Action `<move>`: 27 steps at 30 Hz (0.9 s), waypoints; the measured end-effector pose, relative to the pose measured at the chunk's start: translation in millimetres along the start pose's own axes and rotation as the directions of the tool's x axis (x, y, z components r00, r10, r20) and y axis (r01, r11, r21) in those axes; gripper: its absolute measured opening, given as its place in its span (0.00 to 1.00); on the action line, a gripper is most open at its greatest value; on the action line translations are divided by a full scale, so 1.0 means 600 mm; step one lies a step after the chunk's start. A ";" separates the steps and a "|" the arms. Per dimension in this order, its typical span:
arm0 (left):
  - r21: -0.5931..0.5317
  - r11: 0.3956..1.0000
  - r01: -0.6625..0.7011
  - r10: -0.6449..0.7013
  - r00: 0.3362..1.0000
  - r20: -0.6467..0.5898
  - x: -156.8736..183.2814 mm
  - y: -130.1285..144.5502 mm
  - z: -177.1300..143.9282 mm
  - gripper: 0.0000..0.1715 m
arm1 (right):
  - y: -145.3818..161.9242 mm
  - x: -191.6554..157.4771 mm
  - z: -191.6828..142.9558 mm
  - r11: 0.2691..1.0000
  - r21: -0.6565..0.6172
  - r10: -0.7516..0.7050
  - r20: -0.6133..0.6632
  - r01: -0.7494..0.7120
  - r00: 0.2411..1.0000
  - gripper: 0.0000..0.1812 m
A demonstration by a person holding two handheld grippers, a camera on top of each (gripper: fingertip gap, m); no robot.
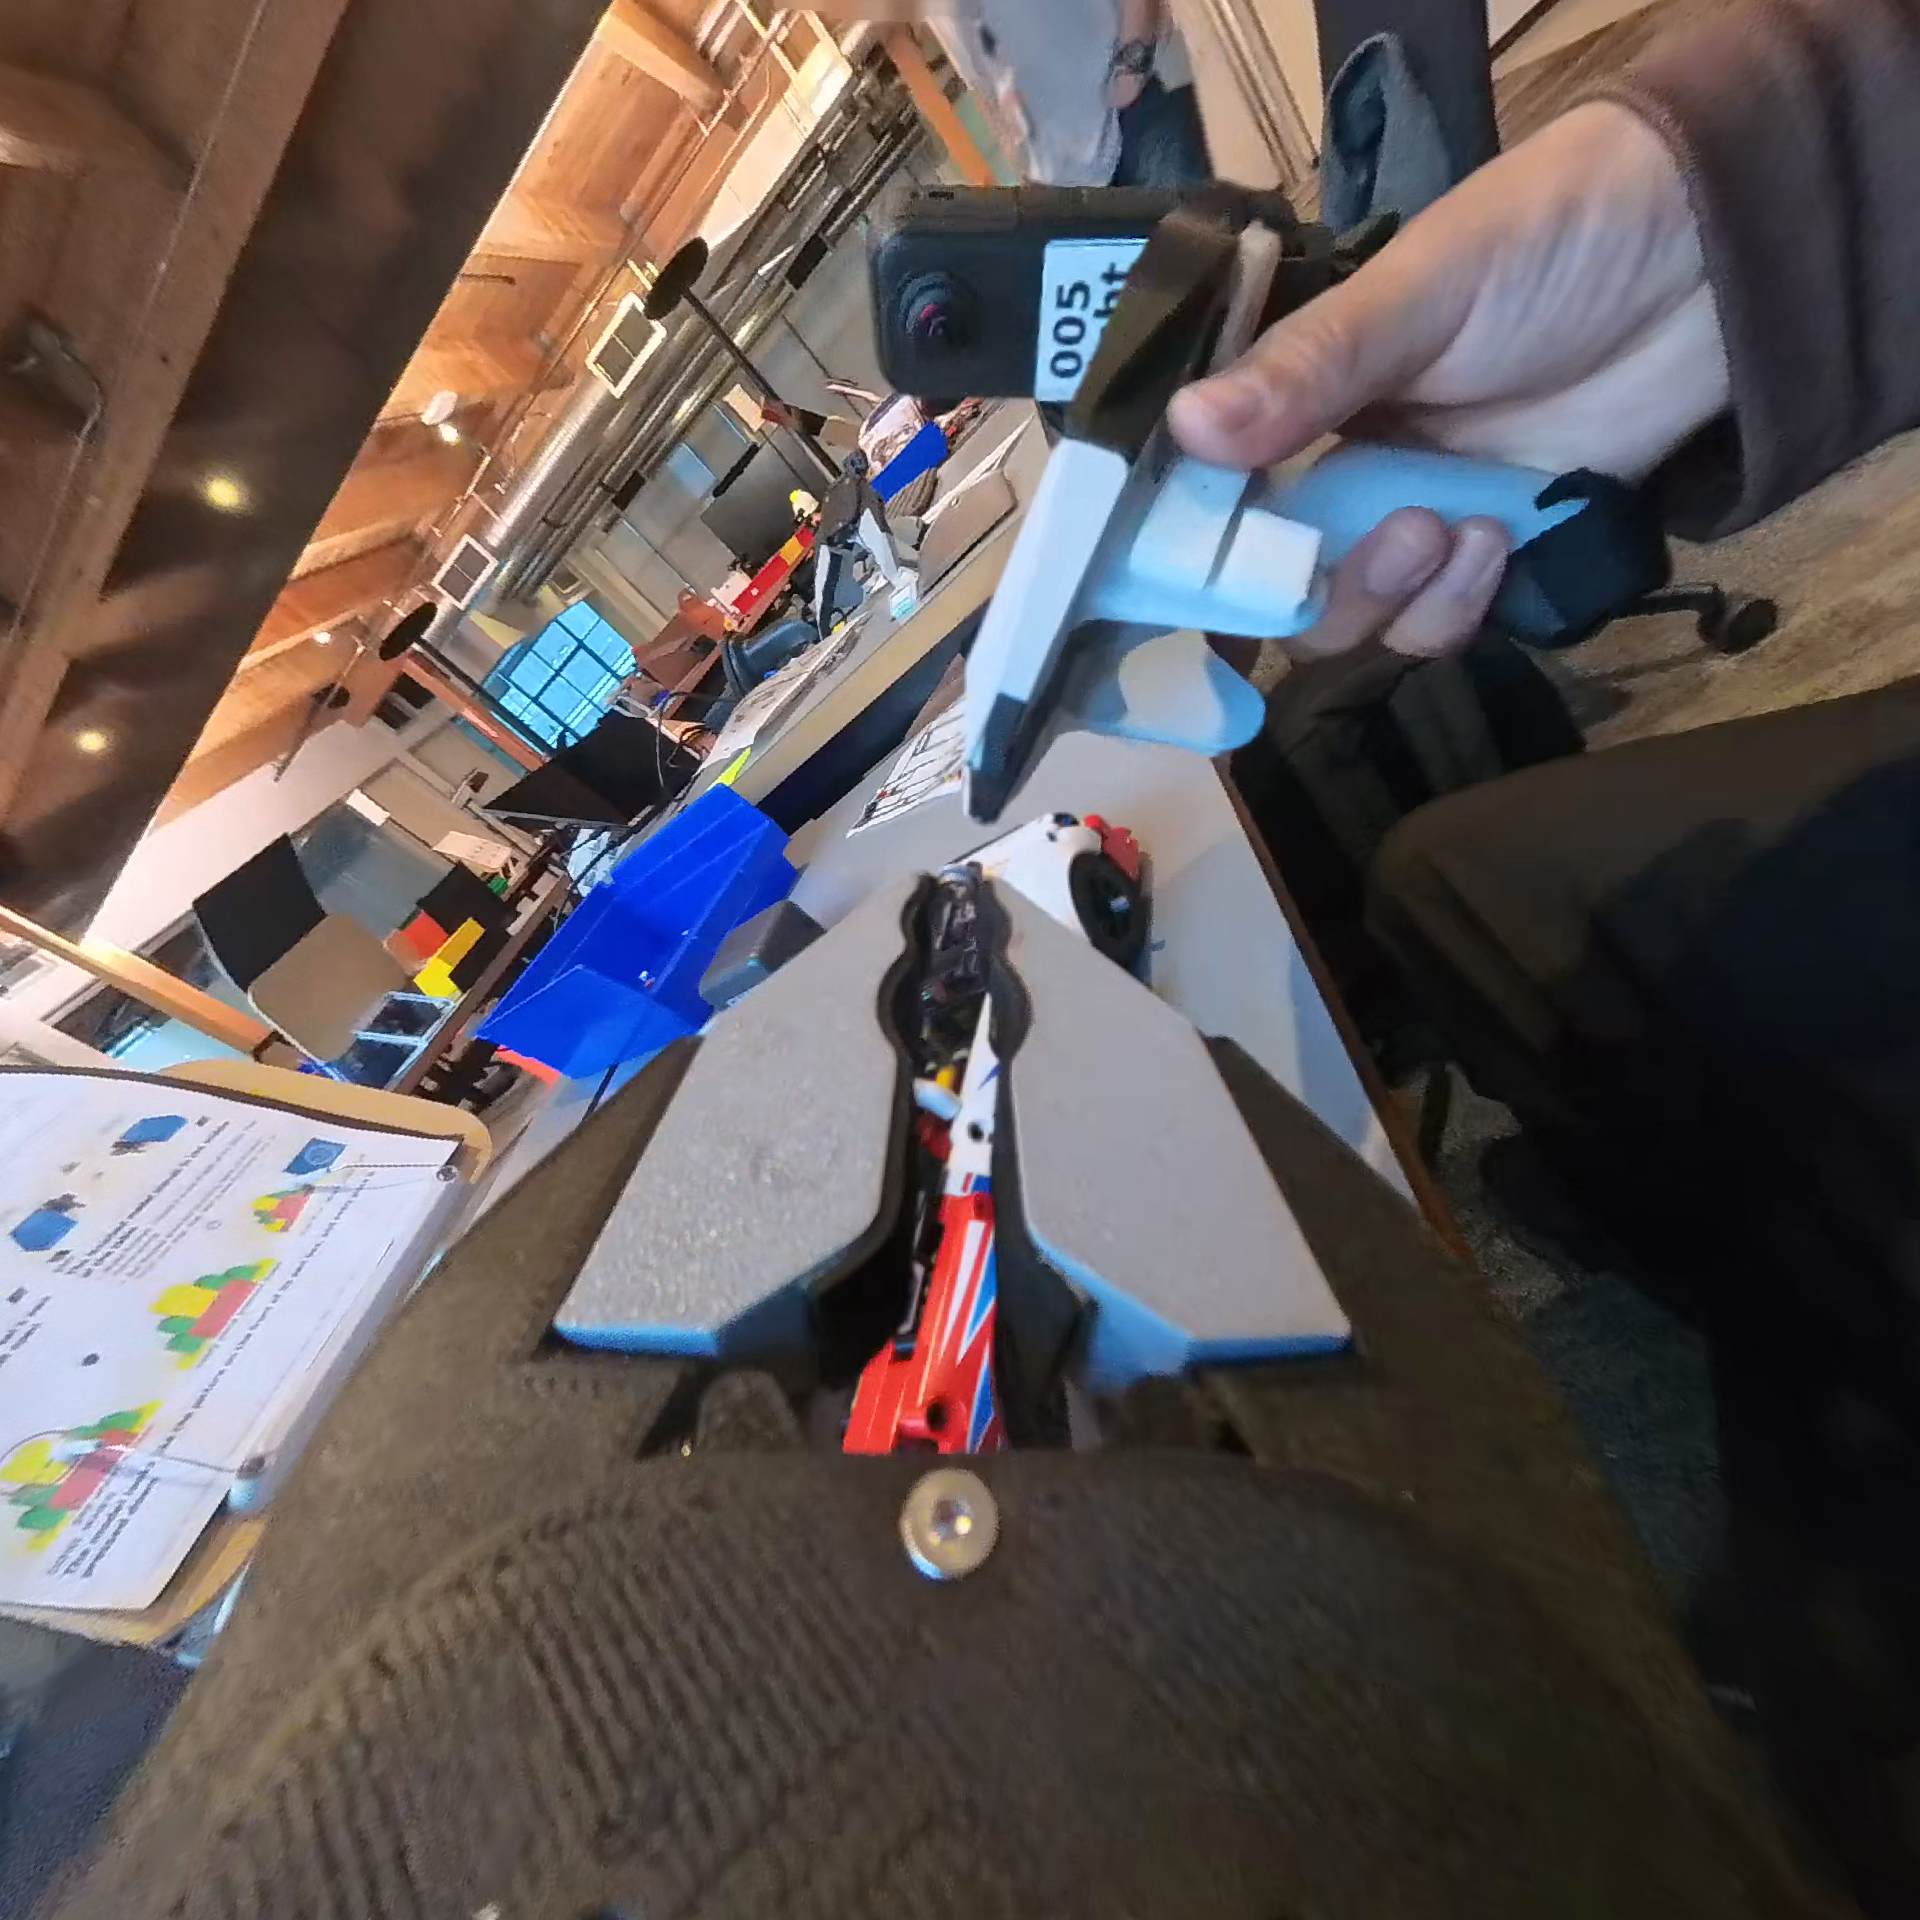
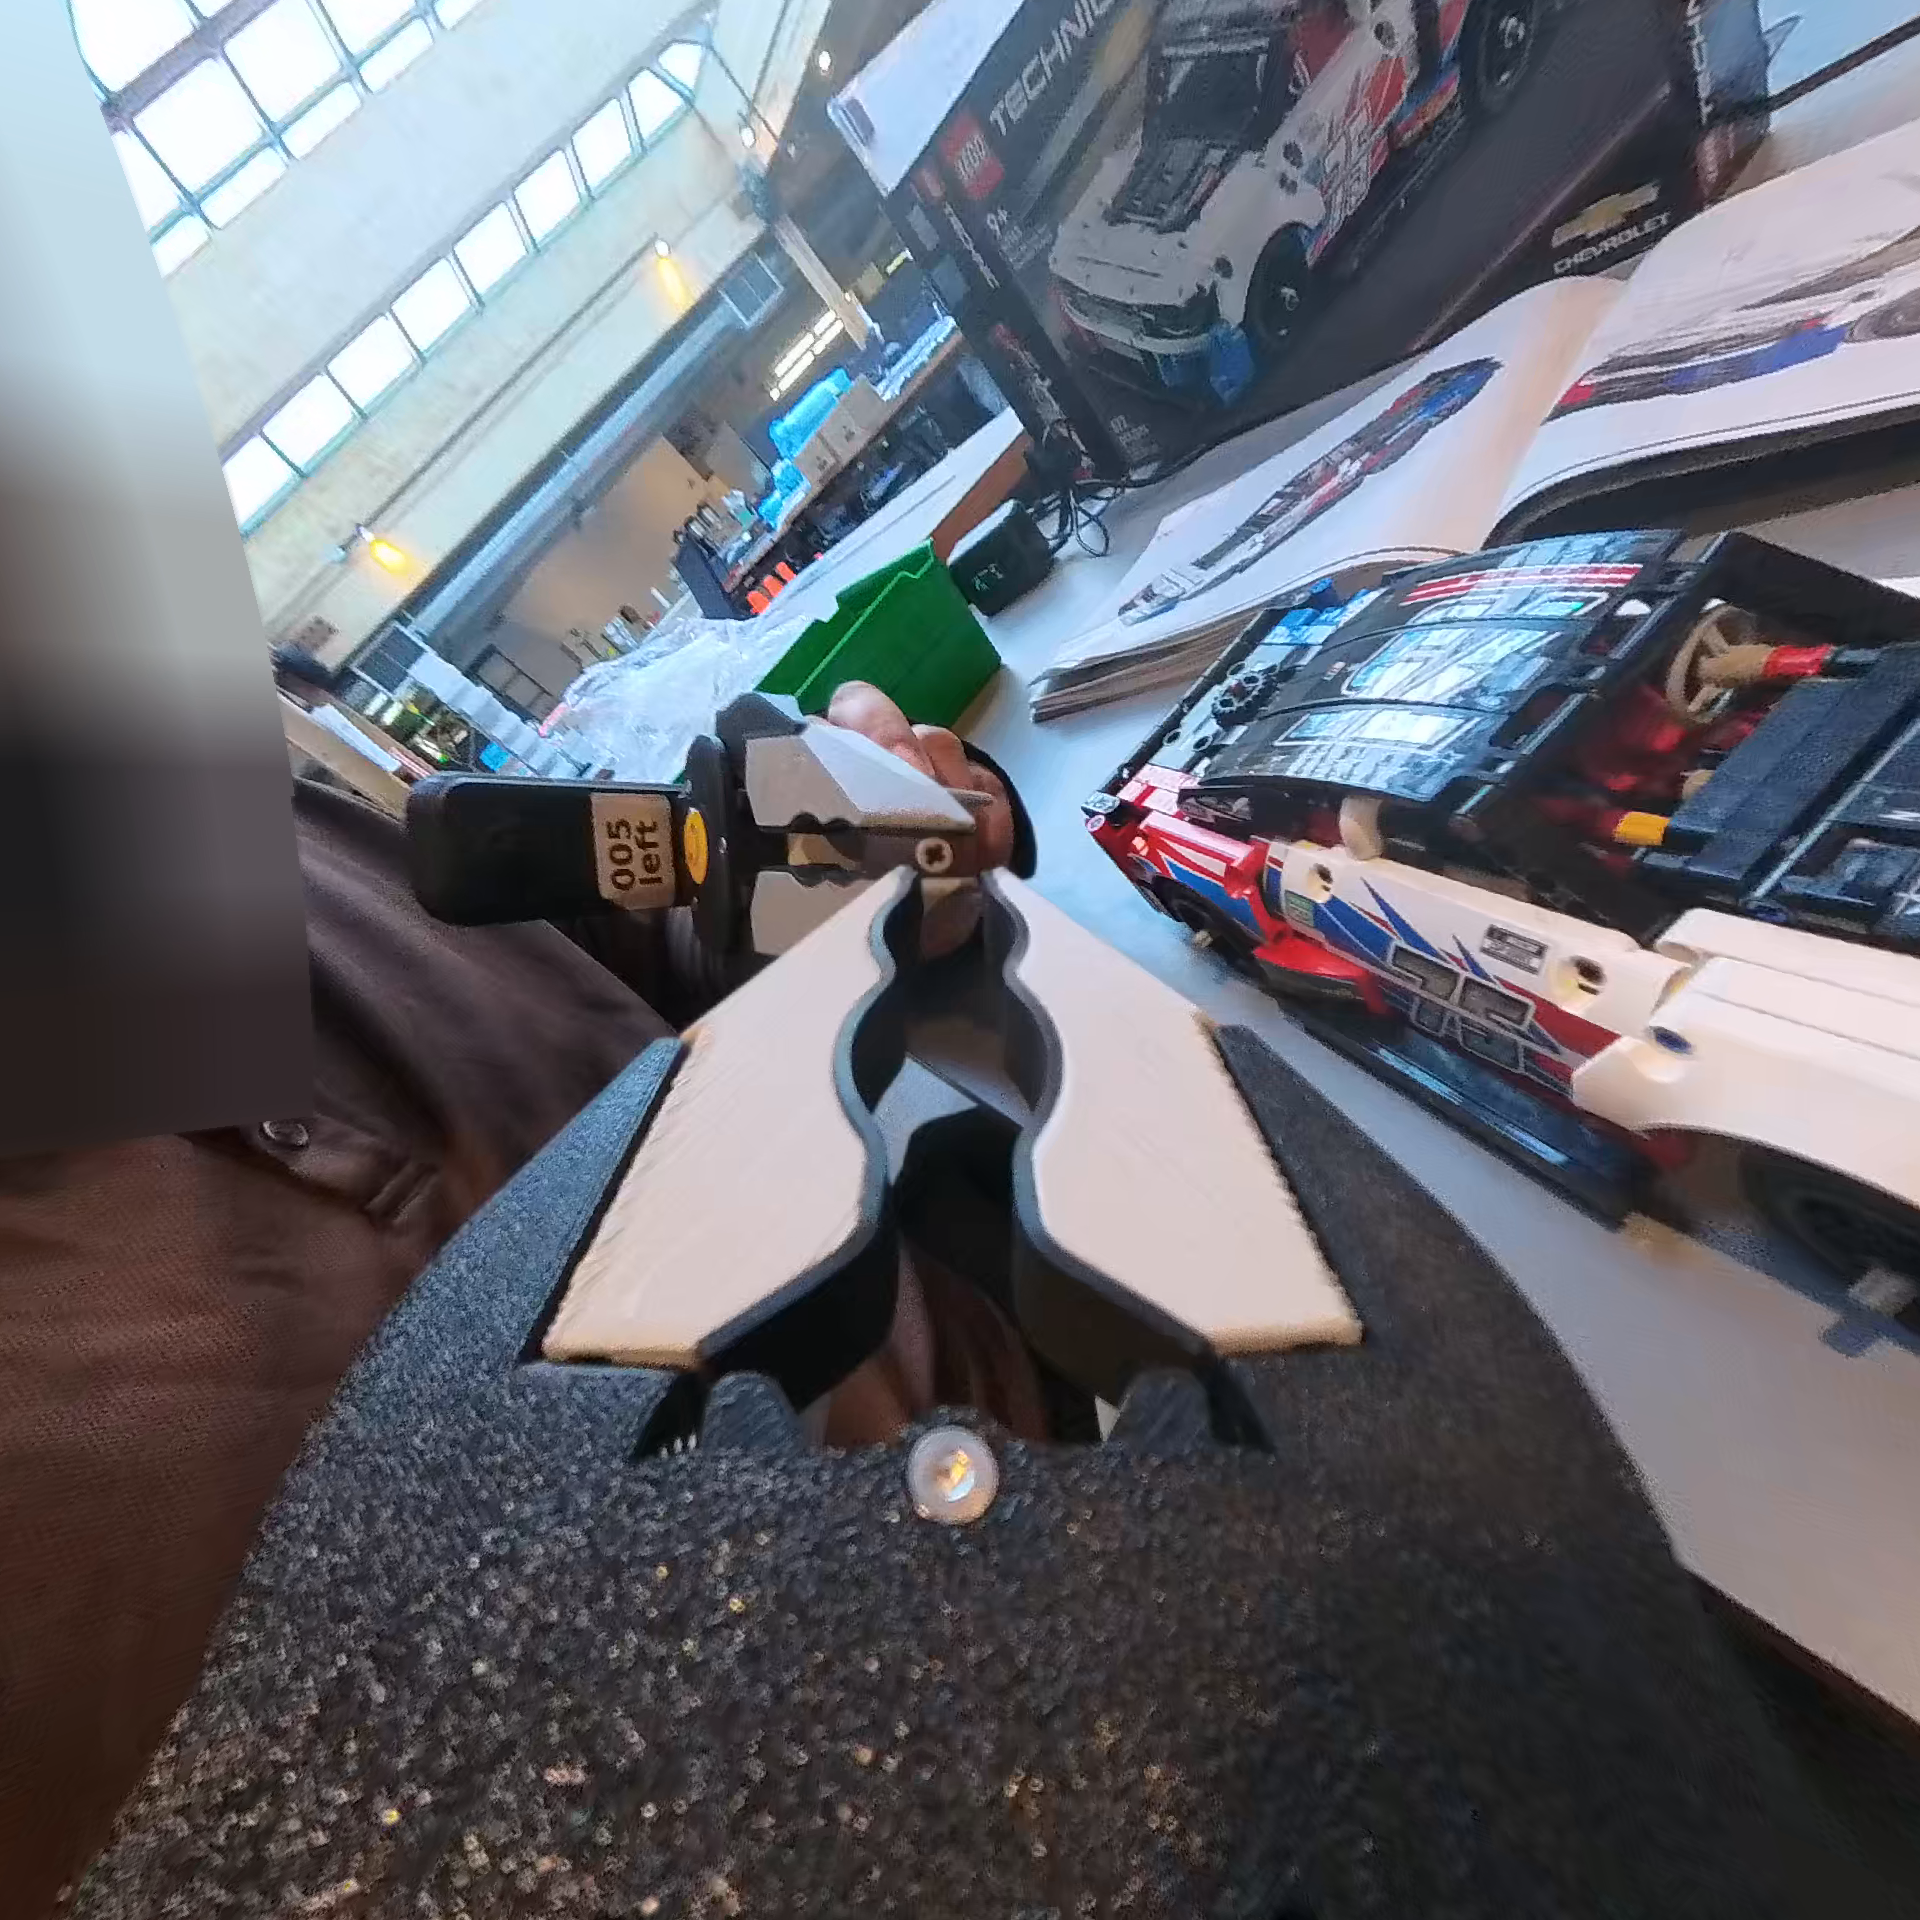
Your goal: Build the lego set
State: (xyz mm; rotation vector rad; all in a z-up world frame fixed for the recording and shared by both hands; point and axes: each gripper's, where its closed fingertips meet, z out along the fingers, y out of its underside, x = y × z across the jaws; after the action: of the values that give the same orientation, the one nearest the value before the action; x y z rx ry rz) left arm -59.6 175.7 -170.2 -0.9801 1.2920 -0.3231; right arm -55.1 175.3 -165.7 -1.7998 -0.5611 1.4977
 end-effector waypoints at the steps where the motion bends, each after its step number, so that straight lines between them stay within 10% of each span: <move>1: 0.005 1.000 -0.001 0.001 1.000 -0.008 0.002 -0.001 0.000 0.02 | -0.002 -0.003 0.000 1.000 0.006 0.005 0.008 -0.005 1.000 0.03; 21: 0.031 0.993 -0.118 0.118 0.993 -0.006 0.012 -0.008 -0.002 0.02 | 0.026 0.004 0.017 0.996 -0.087 0.025 -0.023 -0.027 0.999 0.06; 24: 0.006 0.995 -0.105 0.105 0.994 -0.027 0.014 -0.001 -0.002 0.02 | 0.034 0.067 -0.023 0.989 -0.138 -0.089 -0.228 0.058 0.970 0.02; 27: -0.019 0.994 -0.110 0.107 0.989 -0.105 0.040 0.012 -0.003 0.02 | 0.048 0.167 -0.113 0.926 -0.339 -0.332 -0.526 0.165 0.783 0.00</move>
State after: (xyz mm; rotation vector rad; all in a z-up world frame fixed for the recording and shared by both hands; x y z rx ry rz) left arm -56.2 162.2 -191.5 -0.9196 1.4418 -0.2773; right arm 30.6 211.8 -248.2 -2.1626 -0.6845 0.6488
